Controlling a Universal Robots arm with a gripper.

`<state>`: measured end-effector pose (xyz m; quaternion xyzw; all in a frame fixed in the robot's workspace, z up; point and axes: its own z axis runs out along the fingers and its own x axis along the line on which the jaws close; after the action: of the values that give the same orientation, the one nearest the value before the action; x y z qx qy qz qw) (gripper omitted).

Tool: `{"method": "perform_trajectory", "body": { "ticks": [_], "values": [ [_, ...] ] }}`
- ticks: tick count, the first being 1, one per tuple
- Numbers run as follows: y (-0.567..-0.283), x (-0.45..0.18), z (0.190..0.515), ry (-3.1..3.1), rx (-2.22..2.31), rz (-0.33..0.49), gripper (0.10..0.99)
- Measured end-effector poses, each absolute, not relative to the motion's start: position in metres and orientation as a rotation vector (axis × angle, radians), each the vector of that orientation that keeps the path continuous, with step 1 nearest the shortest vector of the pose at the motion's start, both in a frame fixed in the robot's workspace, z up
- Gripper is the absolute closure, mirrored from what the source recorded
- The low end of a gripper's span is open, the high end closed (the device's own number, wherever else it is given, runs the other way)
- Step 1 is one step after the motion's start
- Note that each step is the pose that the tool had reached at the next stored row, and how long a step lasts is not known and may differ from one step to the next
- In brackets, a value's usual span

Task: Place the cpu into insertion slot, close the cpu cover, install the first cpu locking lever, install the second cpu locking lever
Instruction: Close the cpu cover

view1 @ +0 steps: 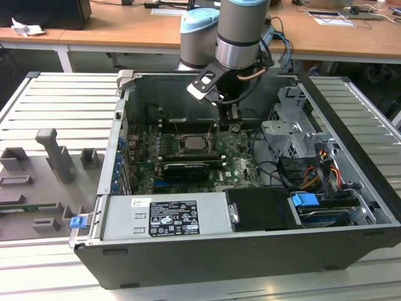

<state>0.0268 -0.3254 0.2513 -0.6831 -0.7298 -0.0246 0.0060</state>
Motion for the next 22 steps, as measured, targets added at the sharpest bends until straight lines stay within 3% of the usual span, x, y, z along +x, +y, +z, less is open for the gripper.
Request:
{"method": "perform_trajectory", "body": {
  "ticks": [22],
  "values": [
    [-0.324,-0.049,0.243,-2.284,-2.138,-0.077,0.98]
  ]
}}
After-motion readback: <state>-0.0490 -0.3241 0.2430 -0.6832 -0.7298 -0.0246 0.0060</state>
